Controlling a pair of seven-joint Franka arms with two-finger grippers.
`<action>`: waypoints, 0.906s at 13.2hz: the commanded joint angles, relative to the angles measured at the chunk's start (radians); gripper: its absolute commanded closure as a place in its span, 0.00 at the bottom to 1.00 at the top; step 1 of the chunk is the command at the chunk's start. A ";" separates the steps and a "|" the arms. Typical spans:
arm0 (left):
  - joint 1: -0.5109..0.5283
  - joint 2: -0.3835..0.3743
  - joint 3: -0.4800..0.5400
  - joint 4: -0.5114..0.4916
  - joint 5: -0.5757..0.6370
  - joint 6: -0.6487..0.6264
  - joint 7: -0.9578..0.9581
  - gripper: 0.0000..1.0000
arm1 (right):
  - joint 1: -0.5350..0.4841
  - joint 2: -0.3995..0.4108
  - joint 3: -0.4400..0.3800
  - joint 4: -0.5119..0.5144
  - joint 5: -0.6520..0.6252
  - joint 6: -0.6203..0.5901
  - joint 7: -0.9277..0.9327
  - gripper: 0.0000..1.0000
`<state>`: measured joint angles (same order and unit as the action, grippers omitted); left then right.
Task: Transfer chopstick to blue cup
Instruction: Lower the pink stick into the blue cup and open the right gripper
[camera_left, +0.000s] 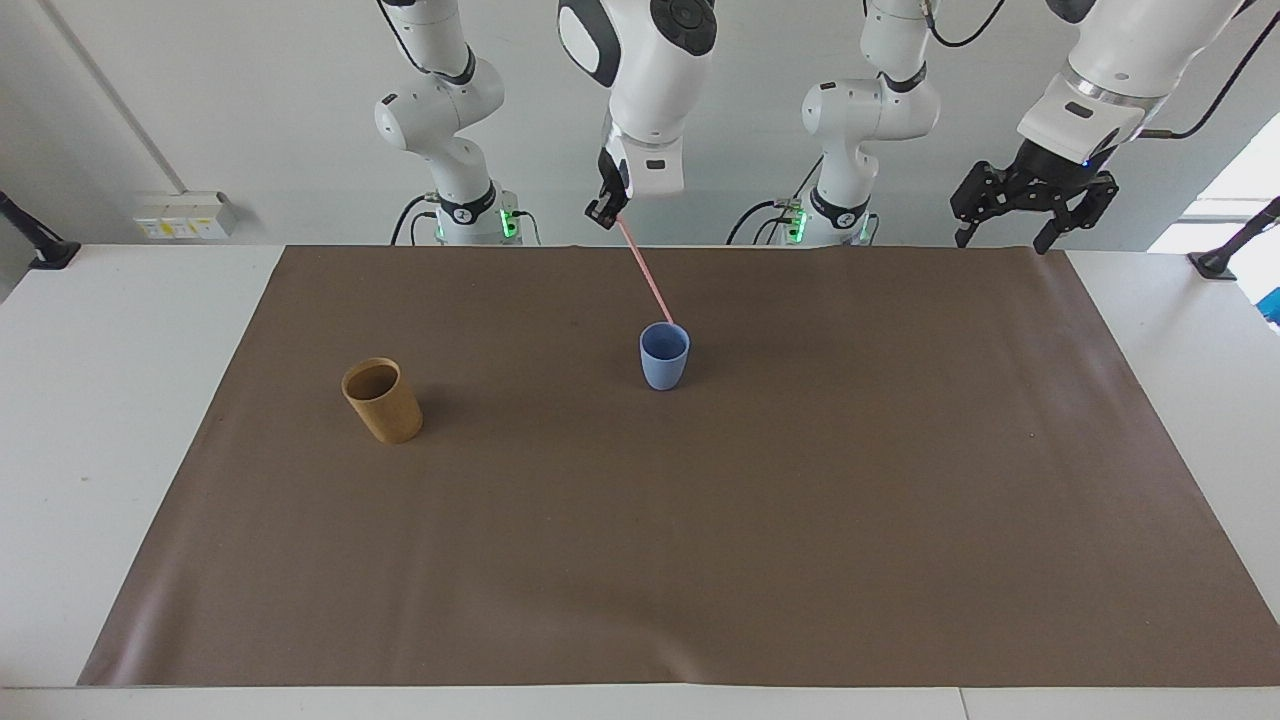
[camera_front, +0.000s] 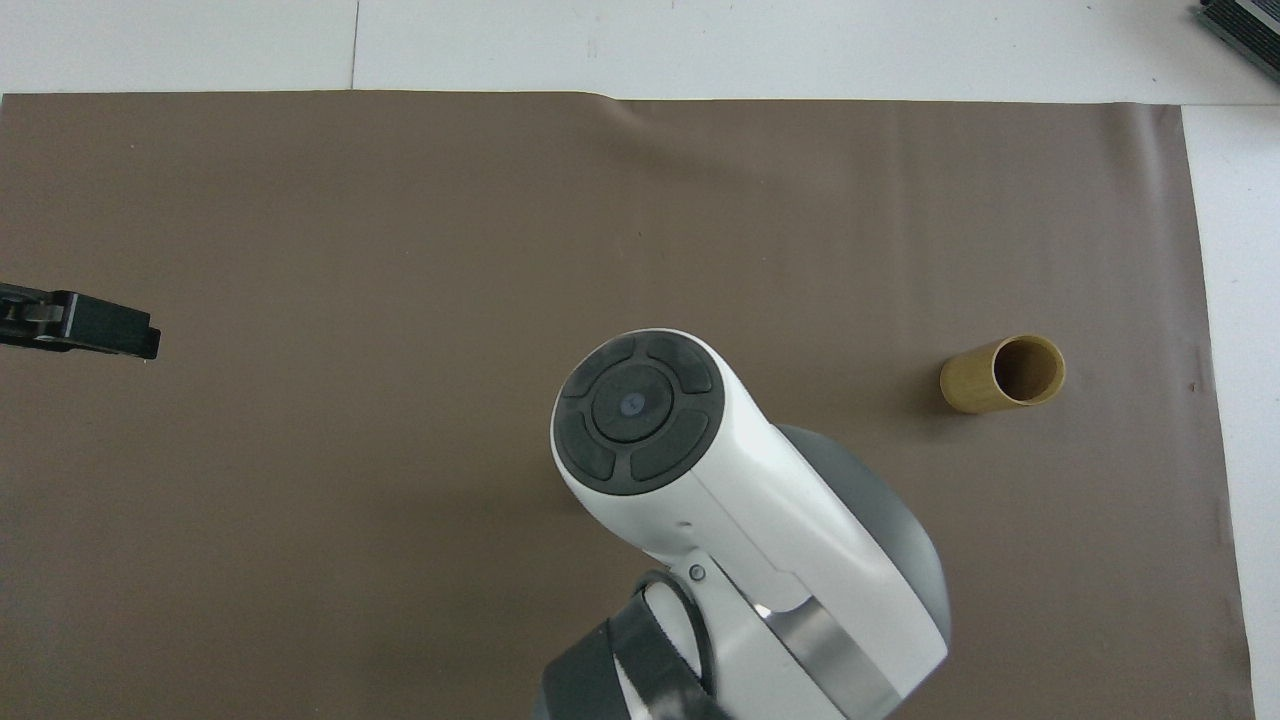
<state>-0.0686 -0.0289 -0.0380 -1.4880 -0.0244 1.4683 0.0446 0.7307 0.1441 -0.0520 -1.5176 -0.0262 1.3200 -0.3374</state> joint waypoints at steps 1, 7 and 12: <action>0.019 -0.019 -0.013 -0.015 0.003 -0.011 0.017 0.00 | -0.008 0.032 -0.006 -0.035 0.019 0.060 0.014 1.00; 0.021 -0.017 -0.013 -0.014 0.003 -0.011 0.017 0.00 | -0.014 0.064 -0.006 -0.065 0.023 0.130 0.027 1.00; 0.021 -0.017 -0.013 -0.014 0.003 -0.011 0.015 0.00 | -0.010 0.092 -0.006 -0.091 0.046 0.209 0.078 1.00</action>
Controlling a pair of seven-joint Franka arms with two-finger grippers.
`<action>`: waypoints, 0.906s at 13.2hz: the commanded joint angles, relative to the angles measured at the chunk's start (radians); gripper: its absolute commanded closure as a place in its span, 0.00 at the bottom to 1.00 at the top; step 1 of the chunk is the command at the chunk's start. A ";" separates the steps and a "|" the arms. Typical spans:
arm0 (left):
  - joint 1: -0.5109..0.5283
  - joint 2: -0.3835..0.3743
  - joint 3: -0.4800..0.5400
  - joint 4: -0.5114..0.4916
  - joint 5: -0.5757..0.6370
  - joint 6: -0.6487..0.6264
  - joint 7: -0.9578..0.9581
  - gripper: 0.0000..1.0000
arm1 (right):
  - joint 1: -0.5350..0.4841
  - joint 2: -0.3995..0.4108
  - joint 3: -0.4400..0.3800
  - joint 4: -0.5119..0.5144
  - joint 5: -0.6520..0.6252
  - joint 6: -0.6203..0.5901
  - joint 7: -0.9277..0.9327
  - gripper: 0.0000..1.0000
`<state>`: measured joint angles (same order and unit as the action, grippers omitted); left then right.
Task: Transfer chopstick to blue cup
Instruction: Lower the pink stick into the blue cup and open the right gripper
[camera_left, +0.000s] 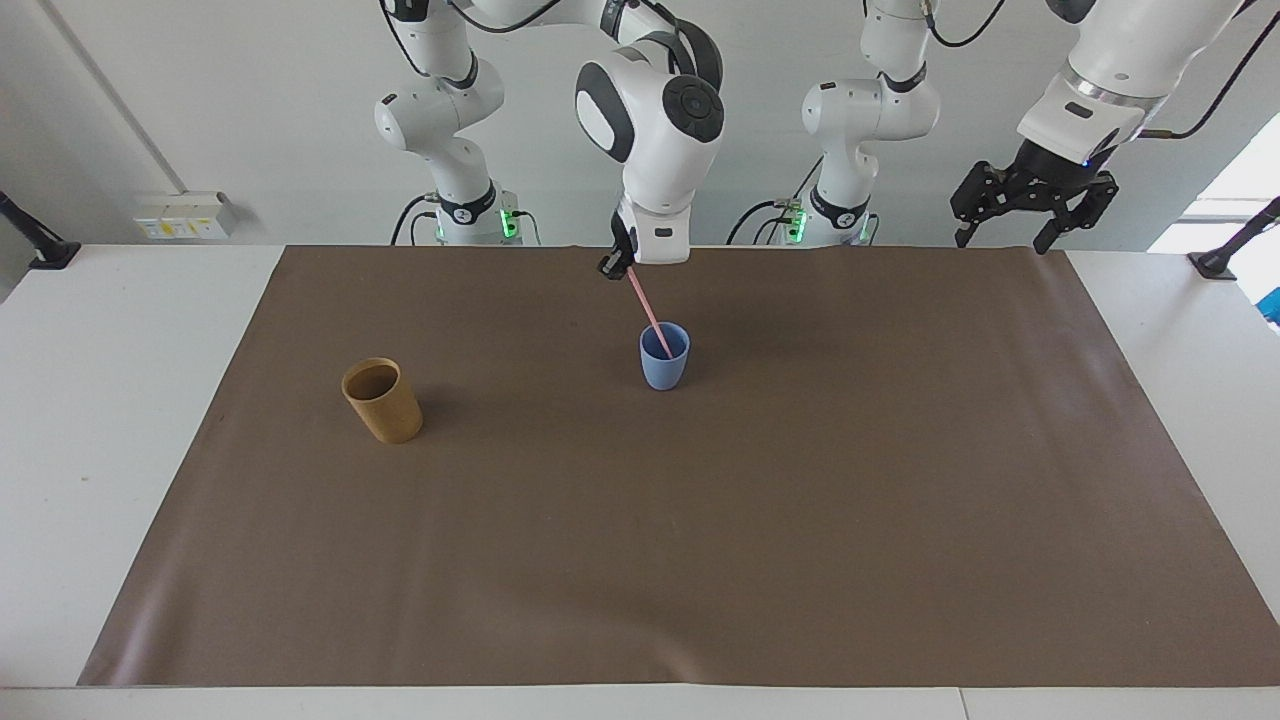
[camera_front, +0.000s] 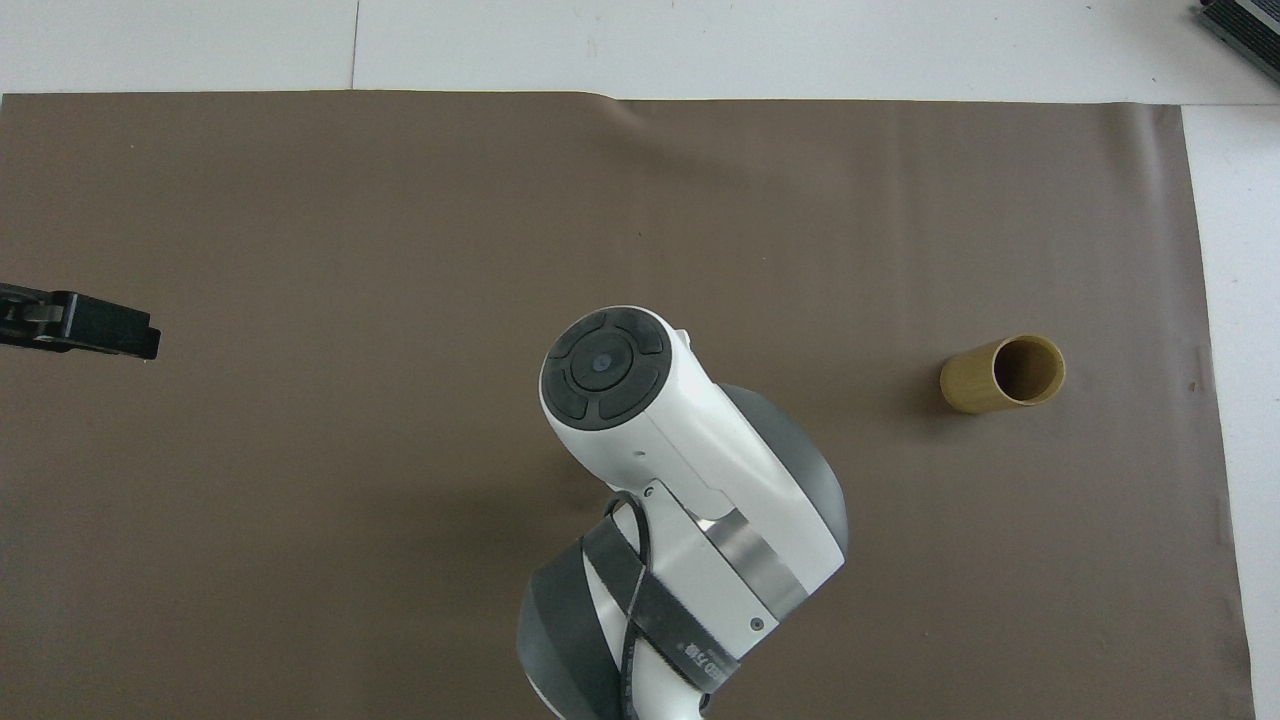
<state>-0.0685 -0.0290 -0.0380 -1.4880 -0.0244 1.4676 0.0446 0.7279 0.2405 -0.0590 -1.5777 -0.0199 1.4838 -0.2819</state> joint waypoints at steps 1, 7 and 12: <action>0.021 -0.017 -0.013 -0.015 0.003 -0.010 0.015 0.00 | -0.011 -0.012 0.001 -0.053 0.057 0.074 0.030 0.73; 0.021 -0.017 -0.013 -0.014 0.003 -0.010 0.015 0.00 | -0.019 -0.023 -0.002 -0.044 0.060 0.073 0.036 0.00; 0.021 -0.019 -0.013 -0.014 0.003 -0.010 0.017 0.00 | -0.120 -0.141 -0.021 -0.022 0.032 0.070 0.168 0.00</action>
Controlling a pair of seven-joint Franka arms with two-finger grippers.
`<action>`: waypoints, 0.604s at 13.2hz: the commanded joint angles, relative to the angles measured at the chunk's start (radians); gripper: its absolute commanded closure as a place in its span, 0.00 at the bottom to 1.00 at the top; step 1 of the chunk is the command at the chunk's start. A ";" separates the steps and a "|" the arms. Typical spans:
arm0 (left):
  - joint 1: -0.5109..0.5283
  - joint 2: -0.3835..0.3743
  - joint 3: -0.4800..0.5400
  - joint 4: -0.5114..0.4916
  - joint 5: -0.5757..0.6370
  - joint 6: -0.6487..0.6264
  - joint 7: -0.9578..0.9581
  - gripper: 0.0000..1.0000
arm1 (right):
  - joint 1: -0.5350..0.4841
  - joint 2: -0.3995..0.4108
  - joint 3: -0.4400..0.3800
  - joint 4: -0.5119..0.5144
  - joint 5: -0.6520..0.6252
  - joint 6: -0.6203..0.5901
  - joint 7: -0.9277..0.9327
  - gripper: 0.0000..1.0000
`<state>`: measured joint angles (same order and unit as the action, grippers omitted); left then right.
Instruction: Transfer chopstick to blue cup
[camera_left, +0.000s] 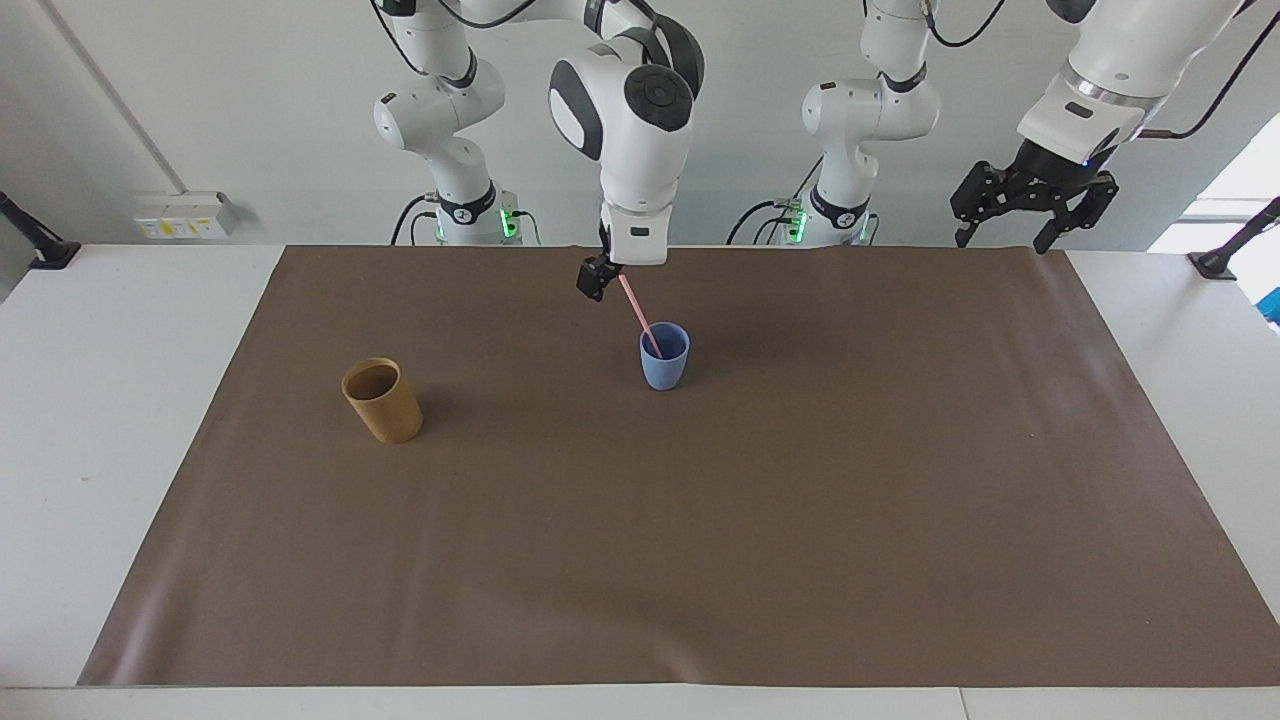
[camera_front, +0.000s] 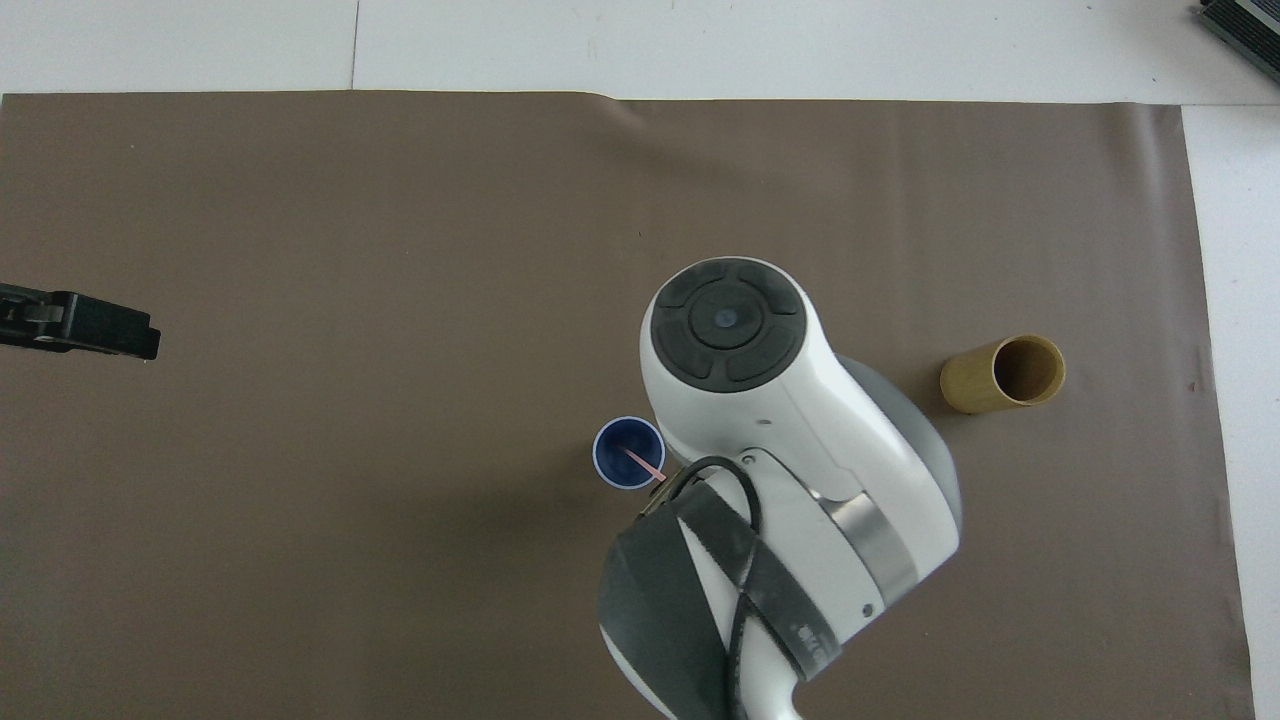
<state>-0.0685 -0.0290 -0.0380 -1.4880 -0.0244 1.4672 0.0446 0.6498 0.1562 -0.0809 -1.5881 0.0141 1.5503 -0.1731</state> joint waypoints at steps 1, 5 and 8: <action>0.021 -0.019 -0.013 -0.015 0.003 -0.010 0.017 0.00 | -0.073 -0.073 -0.005 -0.012 -0.014 0.008 0.066 0.00; 0.021 -0.017 -0.013 -0.014 0.003 -0.010 0.015 0.00 | -0.255 -0.096 -0.003 0.049 -0.008 0.019 0.118 0.00; 0.021 -0.017 -0.013 -0.014 0.003 -0.010 0.015 0.00 | -0.335 -0.098 -0.008 0.065 -0.008 0.017 0.264 0.00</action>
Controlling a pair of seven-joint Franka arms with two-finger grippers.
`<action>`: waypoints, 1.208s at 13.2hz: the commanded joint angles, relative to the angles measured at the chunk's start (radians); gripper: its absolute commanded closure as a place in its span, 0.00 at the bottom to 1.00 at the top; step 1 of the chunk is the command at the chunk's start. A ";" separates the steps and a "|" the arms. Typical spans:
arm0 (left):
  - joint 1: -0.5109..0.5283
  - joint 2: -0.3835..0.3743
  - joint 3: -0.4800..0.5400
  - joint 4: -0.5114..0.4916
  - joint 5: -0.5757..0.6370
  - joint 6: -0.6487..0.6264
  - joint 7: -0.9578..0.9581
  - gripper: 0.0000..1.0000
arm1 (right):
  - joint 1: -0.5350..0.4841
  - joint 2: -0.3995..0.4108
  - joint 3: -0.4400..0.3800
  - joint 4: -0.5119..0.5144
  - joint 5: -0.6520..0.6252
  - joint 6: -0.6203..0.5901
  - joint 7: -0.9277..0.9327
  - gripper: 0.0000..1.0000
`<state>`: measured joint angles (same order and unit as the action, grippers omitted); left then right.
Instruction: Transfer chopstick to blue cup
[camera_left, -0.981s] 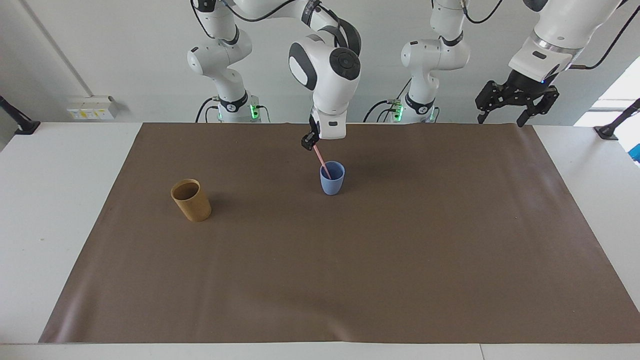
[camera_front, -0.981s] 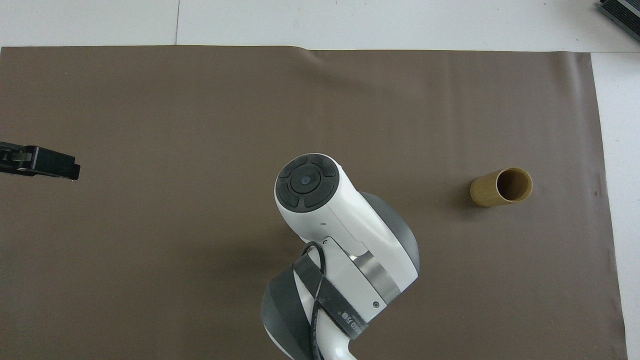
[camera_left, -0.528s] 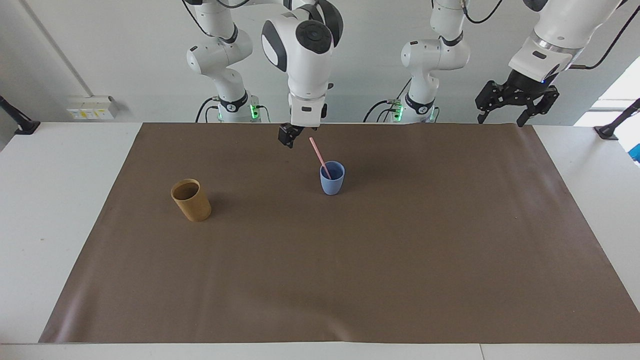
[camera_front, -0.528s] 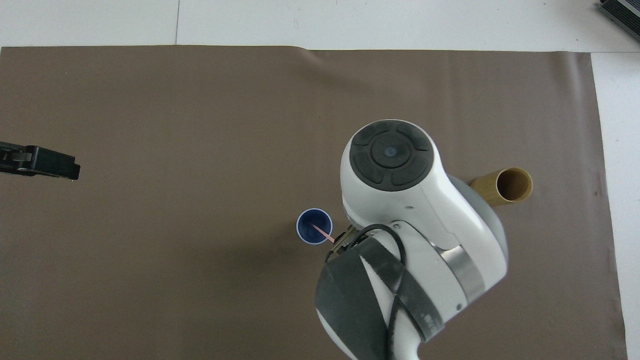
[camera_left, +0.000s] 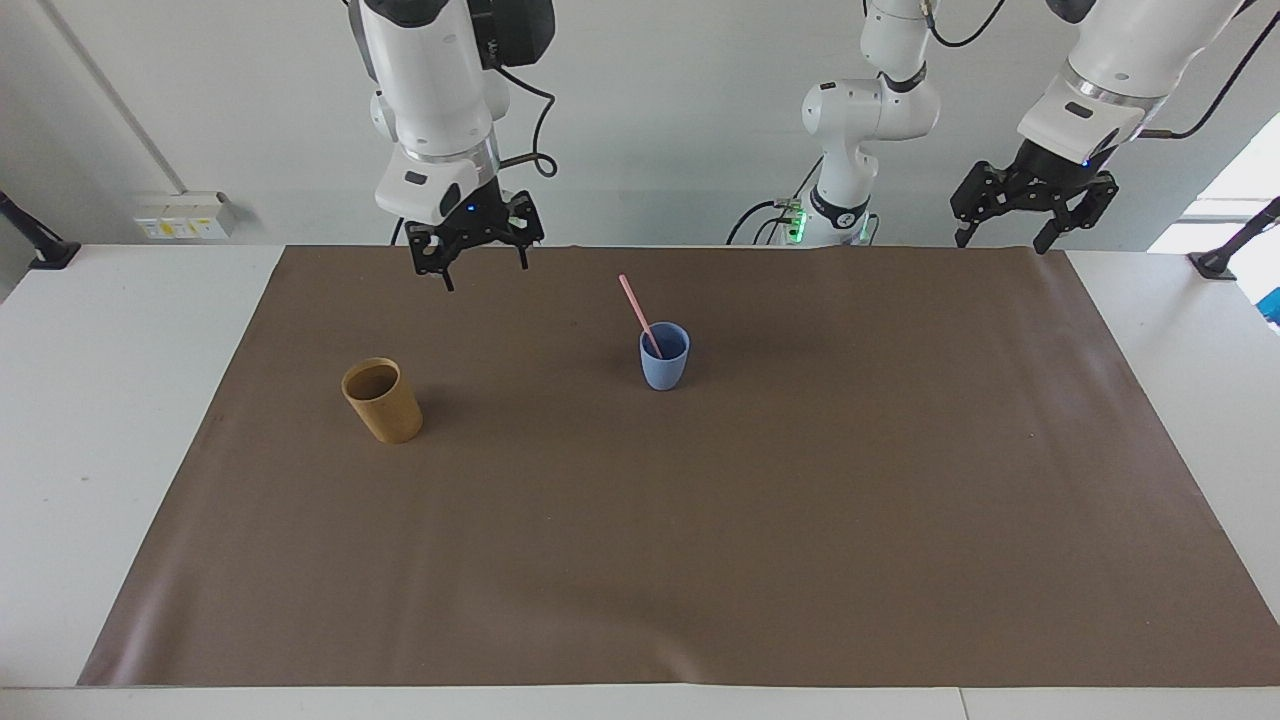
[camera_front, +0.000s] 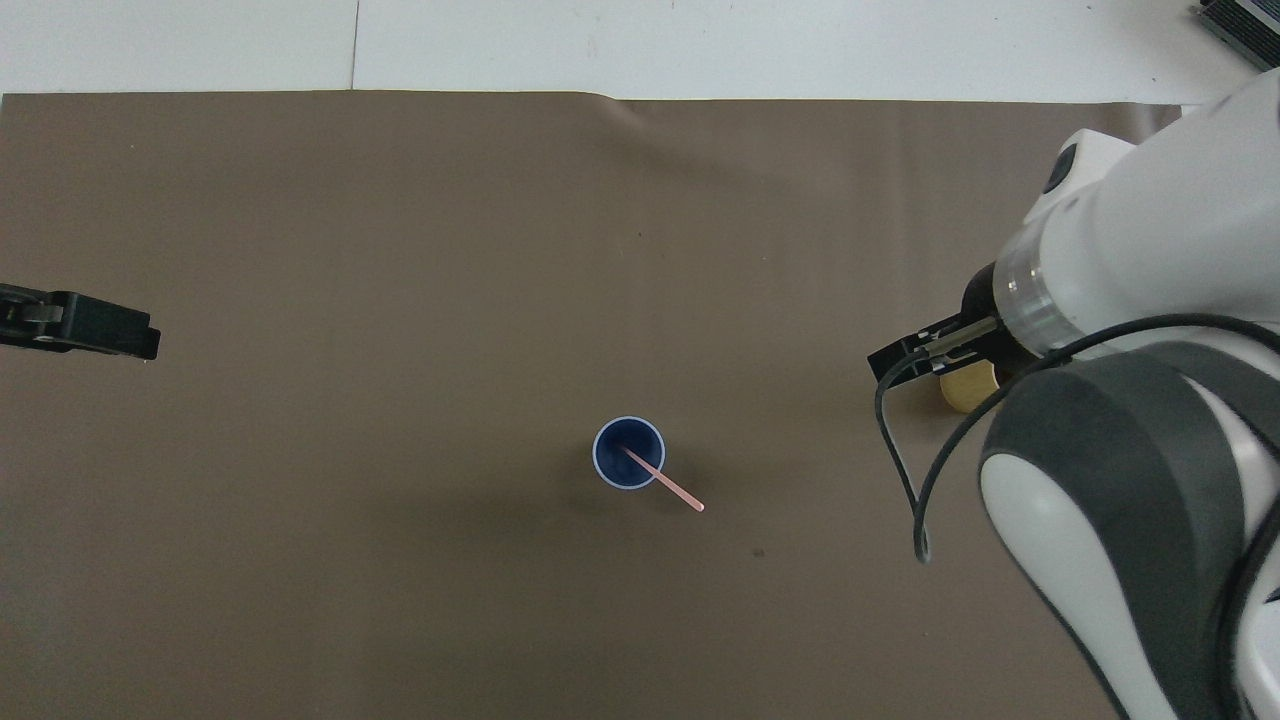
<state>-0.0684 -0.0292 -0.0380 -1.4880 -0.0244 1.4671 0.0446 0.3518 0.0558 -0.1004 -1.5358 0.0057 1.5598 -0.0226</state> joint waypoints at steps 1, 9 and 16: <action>0.021 -0.017 -0.013 -0.014 0.003 -0.010 0.017 0.00 | -0.066 0.006 0.013 0.031 0.000 0.003 0.171 0.00; 0.022 -0.017 -0.013 -0.015 0.015 -0.004 0.024 0.00 | -0.260 -0.053 -0.012 0.039 -0.003 -0.044 0.173 0.00; 0.033 -0.020 -0.013 -0.020 0.015 -0.028 0.060 0.00 | -0.278 -0.114 -0.036 0.008 -0.015 -0.063 0.064 0.00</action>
<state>-0.0559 -0.0292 -0.0373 -1.4881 -0.0230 1.4524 0.0768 0.0905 -0.0430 -0.1407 -1.4958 0.0050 1.4615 0.0640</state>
